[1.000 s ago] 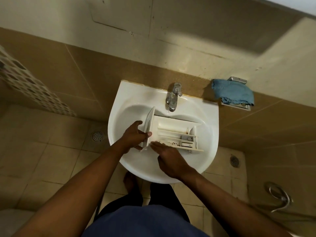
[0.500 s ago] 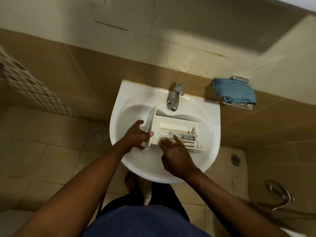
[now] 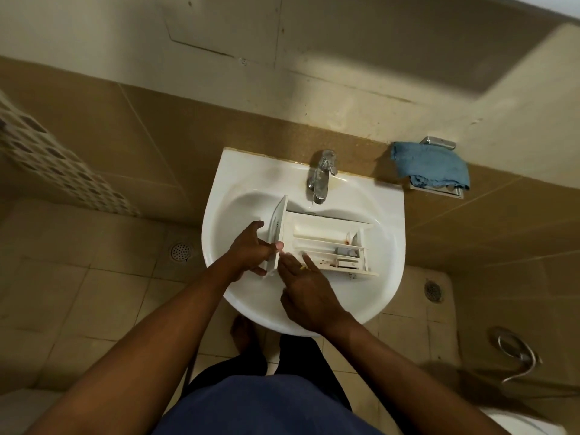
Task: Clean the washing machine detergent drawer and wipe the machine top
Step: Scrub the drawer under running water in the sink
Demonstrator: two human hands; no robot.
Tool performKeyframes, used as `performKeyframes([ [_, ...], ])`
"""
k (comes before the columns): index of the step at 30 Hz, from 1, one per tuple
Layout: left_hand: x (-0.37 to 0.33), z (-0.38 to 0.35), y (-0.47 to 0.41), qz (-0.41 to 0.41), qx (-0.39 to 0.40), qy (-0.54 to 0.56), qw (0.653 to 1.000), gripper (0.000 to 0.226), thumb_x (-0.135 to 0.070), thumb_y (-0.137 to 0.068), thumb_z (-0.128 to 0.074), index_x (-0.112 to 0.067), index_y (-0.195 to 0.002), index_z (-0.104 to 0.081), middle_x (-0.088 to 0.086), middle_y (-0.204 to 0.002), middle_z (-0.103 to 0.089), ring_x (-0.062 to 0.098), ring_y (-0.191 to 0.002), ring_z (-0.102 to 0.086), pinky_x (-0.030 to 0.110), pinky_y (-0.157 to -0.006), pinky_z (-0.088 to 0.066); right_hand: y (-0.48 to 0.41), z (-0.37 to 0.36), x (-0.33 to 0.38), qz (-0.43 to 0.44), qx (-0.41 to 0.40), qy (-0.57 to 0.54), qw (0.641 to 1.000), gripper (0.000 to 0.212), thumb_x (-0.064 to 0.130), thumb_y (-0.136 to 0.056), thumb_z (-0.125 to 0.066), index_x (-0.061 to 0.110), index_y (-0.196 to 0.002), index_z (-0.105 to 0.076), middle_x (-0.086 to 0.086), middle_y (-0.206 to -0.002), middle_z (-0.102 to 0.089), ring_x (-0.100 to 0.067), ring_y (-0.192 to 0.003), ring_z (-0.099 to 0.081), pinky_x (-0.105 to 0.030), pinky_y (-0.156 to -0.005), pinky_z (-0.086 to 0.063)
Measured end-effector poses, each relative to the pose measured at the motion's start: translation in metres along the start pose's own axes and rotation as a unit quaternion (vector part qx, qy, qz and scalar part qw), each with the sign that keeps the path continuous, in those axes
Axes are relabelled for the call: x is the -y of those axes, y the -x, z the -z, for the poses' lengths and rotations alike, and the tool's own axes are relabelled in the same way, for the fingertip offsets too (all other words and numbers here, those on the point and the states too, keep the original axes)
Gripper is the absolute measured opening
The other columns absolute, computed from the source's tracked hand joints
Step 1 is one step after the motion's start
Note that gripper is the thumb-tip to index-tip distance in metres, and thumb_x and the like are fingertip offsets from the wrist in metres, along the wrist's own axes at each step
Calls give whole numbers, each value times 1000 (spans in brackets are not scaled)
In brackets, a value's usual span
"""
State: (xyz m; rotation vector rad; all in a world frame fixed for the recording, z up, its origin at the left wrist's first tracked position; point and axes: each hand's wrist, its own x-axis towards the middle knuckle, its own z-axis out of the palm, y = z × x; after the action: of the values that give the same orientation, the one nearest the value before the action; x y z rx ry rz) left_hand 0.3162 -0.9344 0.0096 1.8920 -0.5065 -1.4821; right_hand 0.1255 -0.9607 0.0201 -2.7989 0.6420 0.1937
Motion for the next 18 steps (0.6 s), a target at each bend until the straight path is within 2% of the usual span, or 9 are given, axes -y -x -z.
performKeyframes([
  [3,0,0,1,3,-2,9,1000,91,-28,-88,-80,-25,-158,-24,11,-113,-68,29,-104,-68,52,-75,-64,15,1,-10,-16,-4,26,1000,60,14,-76,-59,4,-136,-60,-16,-144,-59,-27,-129,-60,-50,-123,-29],
  [6,1,0,1,3,3,11,1000,91,-29,-88,-80,-24,-159,-23,10,-112,-68,28,-104,-68,51,-75,-64,12,12,-28,-52,-29,41,997,44,15,-79,-53,8,-121,-67,-12,-122,-70,-26,-105,-70,-44,-124,-23],
  [8,0,0,1,0,3,11,1000,91,-28,-88,-80,-23,-158,-24,10,-111,-68,28,-103,-68,51,-75,-64,-2,14,-30,-55,-32,30,997,48,15,-80,-54,6,-127,-64,-14,-129,-68,-27,-115,-67,-45,-124,-25],
  [10,0,0,1,1,0,10,1000,91,-28,-87,-81,-24,-158,-24,11,-111,-68,28,-103,-68,51,-74,-64,-14,10,-21,-38,-19,-1,999,66,13,-80,-57,2,-145,-49,-17,-150,-52,-29,-139,-50,-49,-124,-26],
  [12,-1,-1,2,0,-5,6,1000,92,-28,-87,-81,-24,-158,-24,10,-111,-68,28,-102,-68,50,-73,-64,-13,0,-10,-25,-3,-38,999,78,9,-80,-57,1,-154,-36,-18,-159,-40,-31,-148,-37,-49,-125,-24],
  [15,-1,-1,2,0,-10,1,1000,92,-29,-87,-81,-24,-158,-24,9,-110,-69,27,-101,-68,51,-73,-64,6,-5,-13,7,5,-14,1000,72,10,-79,-54,2,-150,-46,-18,-156,-45,-30,-145,-43,-47,-123,-29],
  [18,-1,-1,2,0,0,-1,1000,91,-28,-88,-80,-24,-159,-23,10,-113,-68,26,-101,-68,49,-73,-64,10,6,-22,29,-5,-3,1000,49,14,-82,-51,8,-128,-67,-12,-128,-69,-26,-120,-64,-42,-121,-33],
])
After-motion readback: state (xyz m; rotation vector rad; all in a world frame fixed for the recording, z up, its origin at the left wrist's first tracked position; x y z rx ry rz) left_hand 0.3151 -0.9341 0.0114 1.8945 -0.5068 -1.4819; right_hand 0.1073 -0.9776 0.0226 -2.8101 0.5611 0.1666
